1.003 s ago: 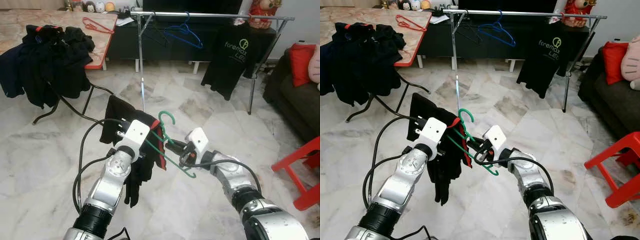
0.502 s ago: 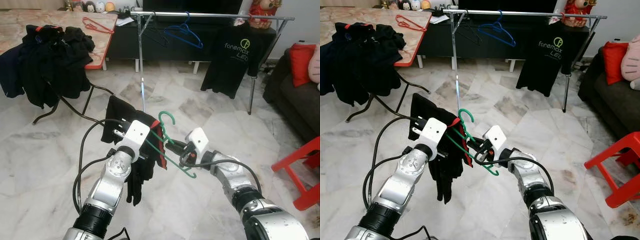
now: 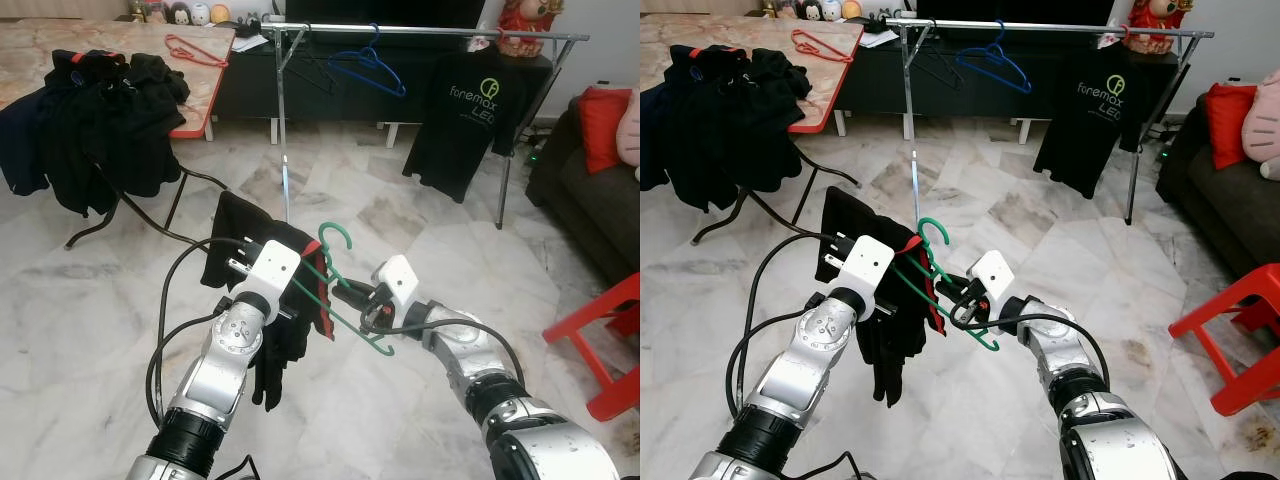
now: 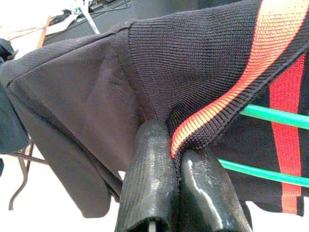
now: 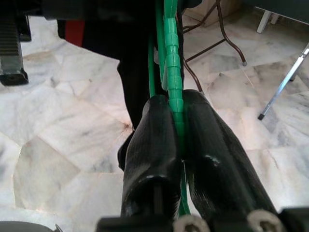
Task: Hang hanger
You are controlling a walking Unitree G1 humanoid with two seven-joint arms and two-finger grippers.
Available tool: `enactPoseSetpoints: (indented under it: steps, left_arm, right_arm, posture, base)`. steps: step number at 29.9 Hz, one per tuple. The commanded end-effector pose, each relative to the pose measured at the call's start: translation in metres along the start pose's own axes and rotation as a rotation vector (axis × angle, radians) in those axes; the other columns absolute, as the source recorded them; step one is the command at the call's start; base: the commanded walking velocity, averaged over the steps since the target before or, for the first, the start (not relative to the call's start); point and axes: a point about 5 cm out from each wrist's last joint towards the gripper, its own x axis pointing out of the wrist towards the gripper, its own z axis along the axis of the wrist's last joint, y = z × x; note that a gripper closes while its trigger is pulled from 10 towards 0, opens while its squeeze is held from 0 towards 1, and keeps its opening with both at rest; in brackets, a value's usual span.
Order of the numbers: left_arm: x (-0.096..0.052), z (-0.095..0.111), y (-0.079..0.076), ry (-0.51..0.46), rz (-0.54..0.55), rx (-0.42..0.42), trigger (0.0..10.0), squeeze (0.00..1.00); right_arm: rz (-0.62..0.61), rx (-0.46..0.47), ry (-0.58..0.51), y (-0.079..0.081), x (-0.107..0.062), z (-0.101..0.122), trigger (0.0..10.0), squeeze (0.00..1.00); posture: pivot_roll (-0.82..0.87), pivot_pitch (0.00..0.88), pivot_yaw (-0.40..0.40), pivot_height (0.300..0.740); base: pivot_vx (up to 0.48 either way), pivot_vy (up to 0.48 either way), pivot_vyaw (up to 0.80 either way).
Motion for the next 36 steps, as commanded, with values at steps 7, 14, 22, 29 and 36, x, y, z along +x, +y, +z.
enactPoseSetpoints:
  steps: [7,14,22,29,36]
  left_arm:
    - [0.002,0.007,0.004,-0.026,0.016,0.019,0.0,0.00]
    - [0.002,0.003,0.006,-0.012,0.036,0.020,0.0,0.00]
    - [0.002,-0.008,0.010,0.034,0.064,0.031,0.0,0.00]
    - [-0.001,-0.022,0.017,0.080,0.082,0.051,0.0,0.00]
    - [-0.009,-0.054,0.030,0.189,0.110,0.073,0.0,0.00]
  right_arm:
    - [0.049,-0.158,0.300,0.000,-0.023,-0.036,0.0,0.00]
    - [0.094,-0.159,0.396,0.006,-0.035,-0.055,0.0,0.00]
    - [0.183,-0.117,0.406,0.013,-0.044,-0.063,0.0,0.00]
    - [0.289,-0.087,0.394,0.018,-0.054,-0.066,0.0,0.00]
    - [0.317,-0.122,0.407,0.017,-0.067,-0.066,0.0,0.00]
  posture:
    - [0.07,0.000,-0.095,0.716]
    - [0.06,0.000,-0.093,0.716]
    - [0.05,0.000,-0.082,0.716]
    - [0.04,0.000,-0.074,0.716]
    - [0.02,0.000,-0.059,0.716]
  base:
    - [0.000,0.000,0.00]
    - [0.000,0.000,0.00]
    - [0.000,0.000,0.00]
    - [0.000,0.000,0.00]
    - [0.000,0.000,0.00]
